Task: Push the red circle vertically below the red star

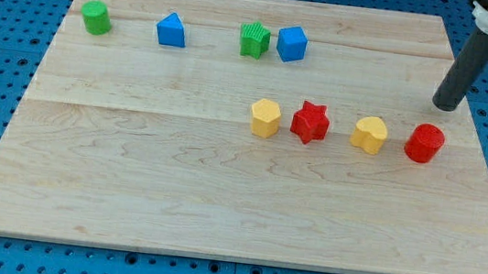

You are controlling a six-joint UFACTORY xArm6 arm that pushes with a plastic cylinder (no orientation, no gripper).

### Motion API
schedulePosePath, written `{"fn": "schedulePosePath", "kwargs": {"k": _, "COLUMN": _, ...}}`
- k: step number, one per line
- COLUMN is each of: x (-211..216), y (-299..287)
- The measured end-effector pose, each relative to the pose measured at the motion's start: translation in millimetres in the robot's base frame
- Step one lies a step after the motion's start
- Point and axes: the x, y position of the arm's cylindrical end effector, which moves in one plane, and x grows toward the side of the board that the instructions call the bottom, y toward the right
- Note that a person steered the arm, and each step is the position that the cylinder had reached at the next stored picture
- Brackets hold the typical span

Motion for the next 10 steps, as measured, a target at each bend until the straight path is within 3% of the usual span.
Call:
{"fn": "schedulePosePath", "kwargs": {"k": 2, "x": 5.0, "y": 7.2}}
{"fn": "schedulePosePath", "kwargs": {"k": 3, "x": 49.1, "y": 10.9}}
{"fn": "schedulePosePath", "kwargs": {"k": 4, "x": 77.9, "y": -78.3}}
{"fn": "schedulePosePath", "kwargs": {"k": 5, "x": 104.9, "y": -126.6}}
{"fn": "schedulePosePath", "kwargs": {"k": 6, "x": 118.7, "y": -92.3}}
{"fn": "schedulePosePath", "kwargs": {"k": 8, "x": 139.8, "y": -86.0}}
{"fn": "schedulePosePath", "kwargs": {"k": 10, "x": 155.7, "y": -170.8}}
